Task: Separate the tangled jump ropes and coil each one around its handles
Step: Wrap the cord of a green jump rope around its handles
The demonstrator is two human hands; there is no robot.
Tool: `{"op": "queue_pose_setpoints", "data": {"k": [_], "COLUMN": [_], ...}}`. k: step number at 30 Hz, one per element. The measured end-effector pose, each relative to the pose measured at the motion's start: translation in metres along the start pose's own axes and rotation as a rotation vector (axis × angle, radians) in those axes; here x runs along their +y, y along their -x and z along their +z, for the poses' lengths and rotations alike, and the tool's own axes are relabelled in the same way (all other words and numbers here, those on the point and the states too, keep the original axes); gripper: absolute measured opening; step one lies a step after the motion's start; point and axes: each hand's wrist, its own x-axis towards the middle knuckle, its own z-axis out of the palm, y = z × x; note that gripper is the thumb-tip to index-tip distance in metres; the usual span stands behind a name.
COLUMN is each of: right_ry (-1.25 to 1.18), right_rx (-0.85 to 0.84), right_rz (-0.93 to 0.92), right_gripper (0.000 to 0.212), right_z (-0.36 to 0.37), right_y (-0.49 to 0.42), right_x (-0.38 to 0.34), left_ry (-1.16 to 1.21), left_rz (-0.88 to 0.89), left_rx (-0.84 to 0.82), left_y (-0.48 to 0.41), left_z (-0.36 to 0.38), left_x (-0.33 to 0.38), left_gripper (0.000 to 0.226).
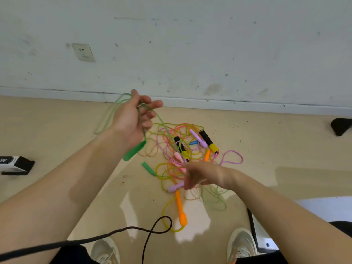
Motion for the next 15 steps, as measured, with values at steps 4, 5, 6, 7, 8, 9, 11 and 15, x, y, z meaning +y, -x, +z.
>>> {"op": "queue_pose_setpoints", "data": {"k": [4,5,6,7,8,9,11,15], "right_ry": [0.271,0.223,0.121,-0.036,-0.214,-0.386,-0.65,-0.961], "right_rx": [0.155,0.209,0.264,0.308,0.333,0.334,0.303,0.363], "right_rz": [0.1,0.098,0.055,-0.011,-0.085,-0.158,-0.307,-0.5], "right_gripper": [0.023,0.026,0.029,0.031,0.031,0.03,0.03,0.031], "right_z": [-0.019,-0.023,-0.027,-0.029,-0.03,-0.03,-0.03,-0.041], "right_y": [0.001,0.002,0.002,0.005,0.008,0.013,0.024,0.037], "right_x": [0.029,0.029,0.026,0.018,0.007,-0.006,-0.033,-0.064], "left_ry": [-0.211,-0.342,-0.479,-0.606,-0.712,-0.789,-0.814,-0.681], "left_rz": [0.11,0.119,0.119,0.106,0.085,0.057,-0.046,-0.267], "left_rx": [0.106,0.108,0.087,0.04,-0.026,-0.102,-0.264,-0.509], "left_y": [-0.008,-0.009,-0.008,-0.007,-0.005,-0.001,0.008,0.024], "left_z": [-0.023,-0.026,-0.027,-0.028,-0.027,-0.025,-0.021,-0.011], "left_x": [0.0,-0.005,-0.011,-0.02,-0.03,-0.042,-0.065,-0.089], "left_gripper": [0.041,0.042,0.042,0.041,0.041,0.04,0.041,0.05]}}
